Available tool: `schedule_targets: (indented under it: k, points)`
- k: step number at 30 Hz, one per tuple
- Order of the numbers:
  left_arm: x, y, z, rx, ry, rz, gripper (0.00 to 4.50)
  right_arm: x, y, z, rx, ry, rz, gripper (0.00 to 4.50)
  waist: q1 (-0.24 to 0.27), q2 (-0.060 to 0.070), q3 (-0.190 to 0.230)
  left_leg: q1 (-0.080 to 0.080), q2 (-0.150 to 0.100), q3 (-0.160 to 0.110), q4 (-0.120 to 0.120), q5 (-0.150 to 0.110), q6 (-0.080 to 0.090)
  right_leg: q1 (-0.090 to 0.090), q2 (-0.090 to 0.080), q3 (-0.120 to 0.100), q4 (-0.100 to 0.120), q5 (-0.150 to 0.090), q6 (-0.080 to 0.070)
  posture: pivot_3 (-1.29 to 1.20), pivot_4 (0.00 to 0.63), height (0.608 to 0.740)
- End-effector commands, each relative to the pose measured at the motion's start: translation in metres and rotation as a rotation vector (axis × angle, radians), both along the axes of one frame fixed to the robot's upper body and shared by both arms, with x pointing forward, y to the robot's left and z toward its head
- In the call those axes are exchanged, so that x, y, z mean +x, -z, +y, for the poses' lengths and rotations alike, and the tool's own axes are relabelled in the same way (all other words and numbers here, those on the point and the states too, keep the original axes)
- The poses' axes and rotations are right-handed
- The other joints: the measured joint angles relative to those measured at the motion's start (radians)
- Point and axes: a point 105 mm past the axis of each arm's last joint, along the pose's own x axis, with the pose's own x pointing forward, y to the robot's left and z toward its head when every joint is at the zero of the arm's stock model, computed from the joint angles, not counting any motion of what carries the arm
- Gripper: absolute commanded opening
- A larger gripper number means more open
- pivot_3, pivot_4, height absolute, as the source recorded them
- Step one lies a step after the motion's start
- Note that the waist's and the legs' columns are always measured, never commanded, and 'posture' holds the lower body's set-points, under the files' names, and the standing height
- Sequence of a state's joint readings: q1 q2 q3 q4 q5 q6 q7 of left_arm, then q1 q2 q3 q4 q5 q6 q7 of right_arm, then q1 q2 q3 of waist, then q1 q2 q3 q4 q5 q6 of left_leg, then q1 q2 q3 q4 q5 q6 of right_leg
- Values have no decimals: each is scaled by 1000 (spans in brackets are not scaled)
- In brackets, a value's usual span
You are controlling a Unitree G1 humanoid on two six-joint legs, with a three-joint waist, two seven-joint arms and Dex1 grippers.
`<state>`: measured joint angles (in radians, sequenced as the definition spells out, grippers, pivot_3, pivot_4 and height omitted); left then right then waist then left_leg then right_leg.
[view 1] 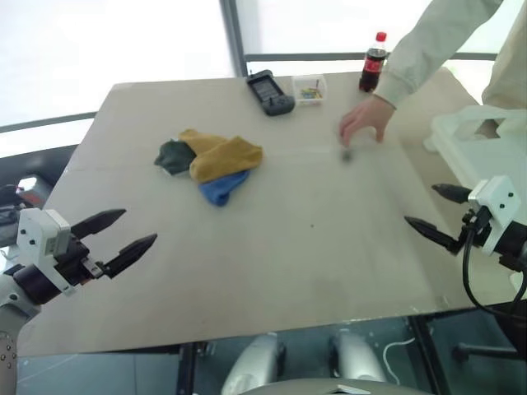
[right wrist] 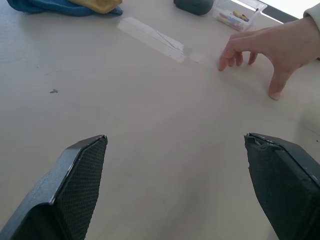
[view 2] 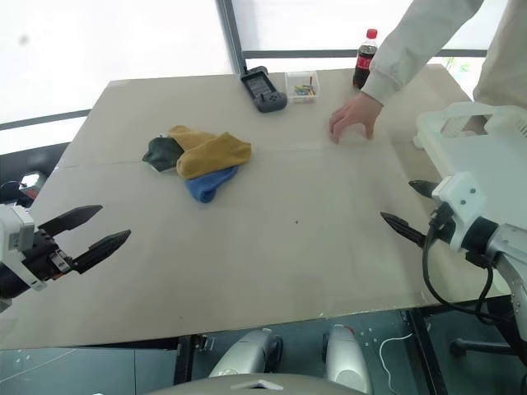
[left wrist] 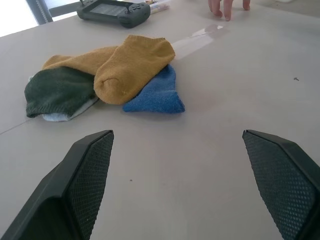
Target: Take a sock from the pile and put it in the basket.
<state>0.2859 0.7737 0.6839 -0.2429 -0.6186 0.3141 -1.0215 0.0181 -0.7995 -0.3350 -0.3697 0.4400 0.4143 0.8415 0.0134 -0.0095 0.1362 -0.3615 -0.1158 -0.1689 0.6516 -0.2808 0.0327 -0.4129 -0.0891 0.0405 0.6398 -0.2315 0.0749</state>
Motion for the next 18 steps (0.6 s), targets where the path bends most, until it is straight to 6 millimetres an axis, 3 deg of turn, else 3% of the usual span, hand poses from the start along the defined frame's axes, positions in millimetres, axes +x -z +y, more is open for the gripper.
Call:
schedule_targets:
  k: [1,18]
  points:
    - [1,-3,-3,3,10,-29,4396,-1,-14,-6,-17,18,-47,4500,0,0,0,0,0,0,0,0,0,0,0,0,0,0,0,0,150,740]
    - [11,-5,-19,-77,-5,-48,4396,3,-17,17,19,-42,-58,4500,1,0,4,0,0,0,0,0,0,0,0,0,-1,0,0,0,150,740]
